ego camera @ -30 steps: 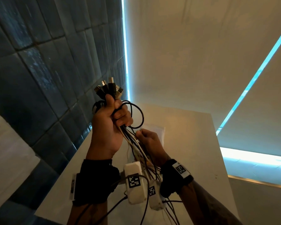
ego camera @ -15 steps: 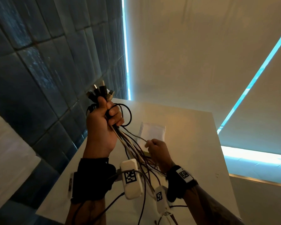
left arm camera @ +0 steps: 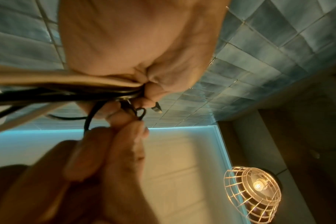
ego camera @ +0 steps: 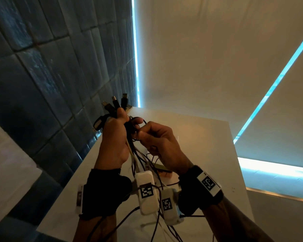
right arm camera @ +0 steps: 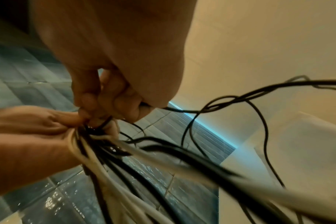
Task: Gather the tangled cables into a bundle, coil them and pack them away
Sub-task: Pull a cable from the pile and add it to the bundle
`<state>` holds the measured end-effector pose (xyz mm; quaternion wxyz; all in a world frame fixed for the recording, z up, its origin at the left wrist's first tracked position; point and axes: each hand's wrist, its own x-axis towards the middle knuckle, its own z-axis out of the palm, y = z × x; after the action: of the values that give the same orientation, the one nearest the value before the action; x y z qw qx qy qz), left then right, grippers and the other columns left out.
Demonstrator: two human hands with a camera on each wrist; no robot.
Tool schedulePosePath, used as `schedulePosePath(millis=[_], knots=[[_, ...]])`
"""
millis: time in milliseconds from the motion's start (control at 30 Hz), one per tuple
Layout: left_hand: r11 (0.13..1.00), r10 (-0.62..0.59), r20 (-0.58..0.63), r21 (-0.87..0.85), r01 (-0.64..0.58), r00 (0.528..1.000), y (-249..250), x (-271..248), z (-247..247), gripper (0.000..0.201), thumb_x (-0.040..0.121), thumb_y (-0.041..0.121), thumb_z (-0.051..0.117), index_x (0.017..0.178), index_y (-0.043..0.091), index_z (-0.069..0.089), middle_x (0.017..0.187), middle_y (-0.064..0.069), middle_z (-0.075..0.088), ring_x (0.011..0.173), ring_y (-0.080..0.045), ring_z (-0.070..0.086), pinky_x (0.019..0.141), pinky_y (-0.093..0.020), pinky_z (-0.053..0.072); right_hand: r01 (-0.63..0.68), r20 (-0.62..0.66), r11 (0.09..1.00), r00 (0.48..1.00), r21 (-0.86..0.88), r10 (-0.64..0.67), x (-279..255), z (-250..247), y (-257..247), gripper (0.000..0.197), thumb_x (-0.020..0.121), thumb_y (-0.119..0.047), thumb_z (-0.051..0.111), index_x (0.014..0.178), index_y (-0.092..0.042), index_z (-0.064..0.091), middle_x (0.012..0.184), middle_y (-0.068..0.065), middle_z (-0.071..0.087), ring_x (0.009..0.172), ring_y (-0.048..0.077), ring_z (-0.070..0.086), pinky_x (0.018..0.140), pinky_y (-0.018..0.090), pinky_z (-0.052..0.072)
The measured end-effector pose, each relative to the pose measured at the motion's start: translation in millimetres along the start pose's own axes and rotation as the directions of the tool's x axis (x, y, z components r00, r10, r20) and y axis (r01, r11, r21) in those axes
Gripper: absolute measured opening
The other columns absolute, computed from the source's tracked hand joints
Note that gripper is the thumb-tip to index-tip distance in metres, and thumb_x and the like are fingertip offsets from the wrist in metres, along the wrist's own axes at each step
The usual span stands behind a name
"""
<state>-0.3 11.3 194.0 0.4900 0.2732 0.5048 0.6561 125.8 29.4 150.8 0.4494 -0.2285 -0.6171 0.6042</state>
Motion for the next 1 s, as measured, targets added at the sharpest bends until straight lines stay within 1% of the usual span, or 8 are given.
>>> schedulePosePath(millis=[200, 300, 400, 533, 633, 733, 933, 1000], knots=[[0.964, 0.003, 0.208, -0.262, 0.053, 0.978, 6.5, -4.8, 0.0, 0.04, 0.101, 0.038, 0.031, 0.07, 0.016, 0.042, 0.056, 0.004, 0.045, 0.055, -0.012, 0.048, 0.058, -0.027, 0.044, -0.082, -0.022, 0.995, 0.996, -0.058, 0.081, -3.3, -9.4, 16.3, 0.019, 0.092, -0.003, 0.057, 0.074, -0.009, 0.062, 0.051, -0.008, 0.049, 0.044, 0.005, 0.035, 0.044, 0.017, 0.03], [0.964, 0.057, 0.268, -0.265, 0.016, 0.962, 10.7, -8.0, 4.4, 0.041, 0.101, 0.039, 0.029, 0.068, 0.017, 0.038, 0.05, 0.009, 0.037, 0.043, -0.006, 0.035, 0.051, -0.023, 0.035, -0.118, -0.074, 0.989, 0.991, -0.089, 0.112, -6.3, -13.4, 33.8, 0.023, 0.093, -0.004, 0.056, 0.07, -0.007, 0.06, 0.052, -0.009, 0.052, 0.045, 0.001, 0.042, 0.047, 0.012, 0.036], [0.968, 0.093, 0.304, -0.249, -0.015, 0.948, 15.3, -11.1, 3.8, 0.041, 0.101, 0.038, 0.029, 0.066, 0.017, 0.035, 0.048, 0.01, 0.036, 0.039, -0.003, 0.03, 0.046, -0.021, 0.027, -0.164, -0.116, 0.967, 0.983, -0.194, 0.143, -9.4, -23.9, 58.4, 0.023, 0.094, -0.009, 0.057, 0.074, -0.002, 0.067, 0.059, 0.002, 0.055, 0.055, 0.01, 0.046, 0.055, 0.014, 0.039], [0.975, 0.097, 0.275, -0.221, -0.036, 0.957, 17.0, -9.8, -1.5, 0.043, 0.101, 0.038, 0.03, 0.063, 0.017, 0.037, 0.048, 0.01, 0.036, 0.039, -0.003, 0.029, 0.046, -0.021, 0.024, -0.282, -0.207, 0.922, 0.951, -0.265, 0.231, -16.0, -47.2, 94.0, 0.024, 0.094, -0.017, 0.058, 0.077, -0.004, 0.069, 0.065, -0.005, 0.059, 0.06, 0.003, 0.049, 0.062, 0.014, 0.042], [0.973, 0.09, 0.275, -0.229, -0.025, 0.957, 17.9, -10.3, -1.7, 0.046, 0.101, 0.037, 0.032, 0.059, 0.019, 0.04, 0.048, 0.01, 0.037, 0.039, -0.003, 0.029, 0.045, -0.021, 0.025, -0.345, -0.282, 0.882, 0.924, -0.322, 0.259, -24.0, -57.6, 113.2, 0.028, 0.095, -0.018, 0.056, 0.076, -0.001, 0.068, 0.067, 0.002, 0.058, 0.059, 0.004, 0.048, 0.063, 0.017, 0.041], [0.972, 0.086, 0.261, -0.233, -0.023, 0.962, 20.9, -11.5, -1.4, 0.048, 0.101, 0.036, 0.032, 0.056, 0.02, 0.042, 0.048, 0.01, 0.036, 0.039, -0.004, 0.028, 0.045, -0.021, 0.024, -0.409, -0.315, 0.872, 0.893, -0.27, 0.321, -32.0, -61.4, 129.9, 0.029, 0.095, -0.017, 0.057, 0.068, -0.012, 0.066, 0.063, -0.004, 0.058, 0.059, 0.003, 0.053, 0.065, 0.02, 0.047], [0.99, 0.07, 0.225, -0.139, -0.04, 0.972, 15.8, -9.3, -3.9, 0.042, 0.102, 0.036, 0.032, 0.064, 0.017, 0.037, 0.047, 0.011, 0.036, 0.039, -0.004, 0.028, 0.047, -0.021, 0.022, -0.581, -0.453, 0.73, 0.793, -0.359, 0.408, -40.5, -68.7, 142.0, 0.024, 0.088, -0.016, 0.063, 0.065, -0.012, 0.07, 0.064, -0.002, 0.063, 0.063, 0.009, 0.056, 0.061, 0.022, 0.046], [0.996, 0.052, 0.193, -0.08, -0.037, 0.98, 8.9, -5.8, -5.5, 0.041, 0.102, 0.037, 0.032, 0.066, 0.017, 0.038, 0.047, 0.011, 0.038, 0.039, -0.003, 0.029, 0.047, -0.021, 0.022, -0.552, -0.517, 0.773, 0.782, -0.313, 0.349, -33.1, -68.9, 125.0, 0.018, 0.085, -0.017, 0.066, 0.072, -0.007, 0.072, 0.064, 0.0, 0.062, 0.061, 0.011, 0.055, 0.053, 0.022, 0.044]])
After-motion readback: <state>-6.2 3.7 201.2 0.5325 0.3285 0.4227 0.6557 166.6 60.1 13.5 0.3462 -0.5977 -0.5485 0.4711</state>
